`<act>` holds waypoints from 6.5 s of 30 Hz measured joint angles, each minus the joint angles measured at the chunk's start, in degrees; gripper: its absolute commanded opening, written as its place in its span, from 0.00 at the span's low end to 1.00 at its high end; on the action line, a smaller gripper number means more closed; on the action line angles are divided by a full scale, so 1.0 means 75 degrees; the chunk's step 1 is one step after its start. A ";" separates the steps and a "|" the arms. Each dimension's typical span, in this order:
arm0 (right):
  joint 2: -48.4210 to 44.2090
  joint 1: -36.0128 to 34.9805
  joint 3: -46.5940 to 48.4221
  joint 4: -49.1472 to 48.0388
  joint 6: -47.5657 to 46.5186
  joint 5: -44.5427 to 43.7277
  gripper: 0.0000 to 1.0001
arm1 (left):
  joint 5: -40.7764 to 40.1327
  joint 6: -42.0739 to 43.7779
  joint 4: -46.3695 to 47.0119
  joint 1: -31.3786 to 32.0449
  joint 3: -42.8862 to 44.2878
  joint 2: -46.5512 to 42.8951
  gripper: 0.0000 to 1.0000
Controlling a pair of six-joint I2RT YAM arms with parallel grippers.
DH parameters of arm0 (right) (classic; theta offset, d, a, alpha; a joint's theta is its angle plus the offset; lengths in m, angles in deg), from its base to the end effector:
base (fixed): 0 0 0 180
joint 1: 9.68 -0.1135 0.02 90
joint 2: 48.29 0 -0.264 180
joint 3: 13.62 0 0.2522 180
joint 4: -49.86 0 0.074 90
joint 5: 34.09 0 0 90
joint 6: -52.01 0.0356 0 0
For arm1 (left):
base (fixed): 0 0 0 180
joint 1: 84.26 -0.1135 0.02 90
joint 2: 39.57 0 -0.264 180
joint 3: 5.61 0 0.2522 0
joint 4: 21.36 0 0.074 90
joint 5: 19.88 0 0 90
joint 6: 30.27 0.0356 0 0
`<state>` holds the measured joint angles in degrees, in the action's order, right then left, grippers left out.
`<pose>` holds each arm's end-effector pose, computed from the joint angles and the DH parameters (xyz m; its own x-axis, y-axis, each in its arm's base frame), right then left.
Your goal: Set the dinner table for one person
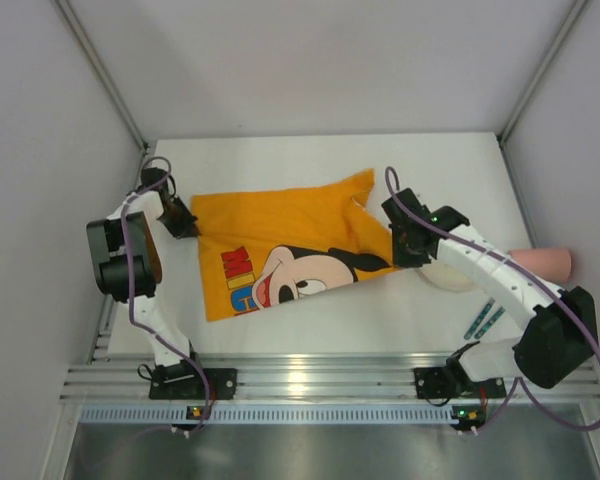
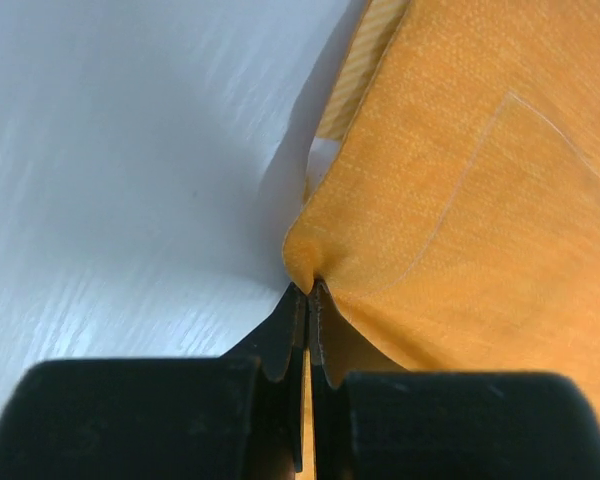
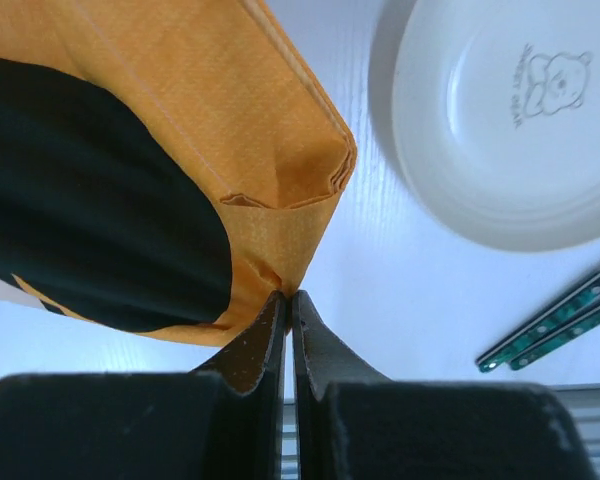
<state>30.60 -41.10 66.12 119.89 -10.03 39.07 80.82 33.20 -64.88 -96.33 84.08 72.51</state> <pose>0.2270 0.1266 0.2753 -0.8973 -0.0223 -0.4409 0.0109 0.9973 -0.0725 0.3895 0.0765 0.1626 -0.7400 -0.6071 -0.2895 -0.5163 0.7886 -0.3340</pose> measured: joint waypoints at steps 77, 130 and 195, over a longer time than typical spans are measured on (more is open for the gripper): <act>0.8215 0.2413 0.7659 -0.0344 -0.0108 0.4007 0.00 | -0.0638 -0.0685 -0.0291 0.1955 -0.2267 -0.2028 0.93; 0.1259 0.7359 -0.0490 -0.0612 0.0411 0.2579 0.93 | -0.0953 -0.1816 -0.0408 0.6825 -0.0513 -0.2492 0.96; 0.4928 -0.0026 0.3818 -0.1271 0.1673 0.3518 0.01 | -0.3121 -0.0857 -0.2964 0.4022 -0.0930 -0.6435 0.98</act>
<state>67.56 -41.30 94.75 110.36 2.52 65.45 57.41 26.78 -87.11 -66.17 77.10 24.24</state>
